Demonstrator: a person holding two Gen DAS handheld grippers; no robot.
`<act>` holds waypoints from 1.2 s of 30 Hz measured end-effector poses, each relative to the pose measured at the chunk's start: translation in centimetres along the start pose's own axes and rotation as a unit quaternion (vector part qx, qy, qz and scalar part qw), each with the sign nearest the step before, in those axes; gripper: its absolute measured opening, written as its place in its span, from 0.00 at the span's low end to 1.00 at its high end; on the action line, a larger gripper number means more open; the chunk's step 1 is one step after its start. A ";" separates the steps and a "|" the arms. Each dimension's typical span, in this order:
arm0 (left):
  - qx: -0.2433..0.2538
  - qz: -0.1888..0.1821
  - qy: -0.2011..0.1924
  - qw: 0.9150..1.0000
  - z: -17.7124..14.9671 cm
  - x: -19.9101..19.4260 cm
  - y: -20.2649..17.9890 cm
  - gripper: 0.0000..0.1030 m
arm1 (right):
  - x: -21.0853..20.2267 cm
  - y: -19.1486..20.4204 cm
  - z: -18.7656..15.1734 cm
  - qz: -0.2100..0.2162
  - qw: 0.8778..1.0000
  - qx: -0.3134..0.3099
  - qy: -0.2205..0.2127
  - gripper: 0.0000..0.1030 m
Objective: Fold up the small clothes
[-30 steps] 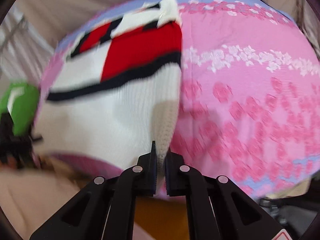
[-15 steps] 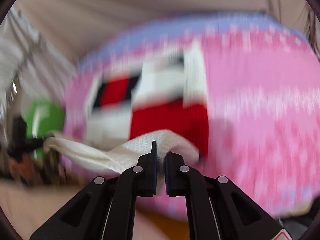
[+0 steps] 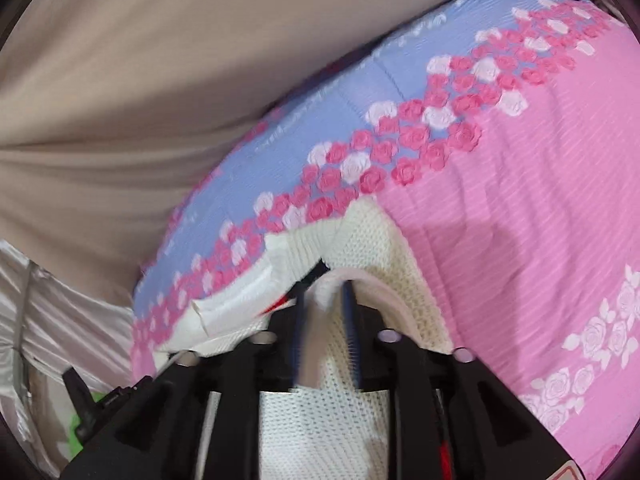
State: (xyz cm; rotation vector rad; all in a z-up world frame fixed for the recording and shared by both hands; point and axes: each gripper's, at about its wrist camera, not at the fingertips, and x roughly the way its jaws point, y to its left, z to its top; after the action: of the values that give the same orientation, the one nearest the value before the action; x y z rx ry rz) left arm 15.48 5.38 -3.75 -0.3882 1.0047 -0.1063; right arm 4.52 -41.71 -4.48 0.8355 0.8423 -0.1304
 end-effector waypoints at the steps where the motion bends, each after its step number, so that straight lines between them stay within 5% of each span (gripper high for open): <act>1: 0.003 -0.005 -0.014 1.000 -0.1 -1.0 0.4 0.64 | -0.9 0.0 -0.1 0.000 1.000 -0.004 -0.011 0.43; 6: 0.036 -0.005 -0.018 0.999 -0.8 -2.2 1.4 0.69 | -2.8 1.0 -2.0 -0.053 0.992 -0.109 -0.018 0.49; 13: 0.126 0.007 0.006 0.992 -0.7 2.2 -3.0 0.72 | 2.8 3.0 -2.8 -0.126 0.967 -0.219 0.024 0.55; 18: 0.108 0.020 0.023 0.994 0.4 5.6 -4.1 0.66 | 5.6 4.2 -1.1 -0.146 0.962 -0.230 0.028 0.63; 20: 0.098 0.002 0.028 0.995 0.8 5.8 -4.2 0.18 | 6.4 4.3 -0.5 -0.135 0.967 -0.216 0.033 0.57; 21: 0.086 -0.009 0.031 0.996 1.2 5.3 -4.2 0.06 | 6.6 4.4 -0.3 -0.123 0.970 -0.208 0.042 0.27; 22: 0.076 -0.020 0.027 0.997 1.5 4.5 -4.1 0.07 | 6.7 4.6 -0.2 -0.111 0.972 -0.199 0.055 0.07; 23: 0.064 -0.035 0.012 0.997 1.9 2.7 -4.0 0.07 | 6.4 4.7 0.0 -0.086 0.976 -0.186 0.069 0.07; 27: 0.049 -0.071 -0.020 0.996 3.0 -3.4 -3.6 0.06 | -1.6 7.3 0.2 0.039 0.983 -0.179 -0.005 0.06; 29: 0.041 -0.055 -0.025 0.997 3.8 -4.2 -3.2 0.06 | -5.3 7.7 0.6 0.075 0.982 -0.171 -0.041 0.06; 32: 0.010 -0.015 0.009 1.000 4.6 -0.2 -1.7 0.07 | -5.3 6.4 2.2 0.055 0.985 -0.153 -0.061 0.06; 36: 0.008 0.059 0.095 0.994 3.4 7.5 -0.9 0.07 | 4.2 1.9 3.3 -0.064 0.989 -0.126 0.036 0.05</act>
State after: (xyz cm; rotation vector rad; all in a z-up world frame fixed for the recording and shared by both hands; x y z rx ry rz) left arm 22.46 3.45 -7.79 -0.3075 1.2120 -0.0450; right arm 10.11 -41.82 -5.05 0.5523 0.9575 -0.1045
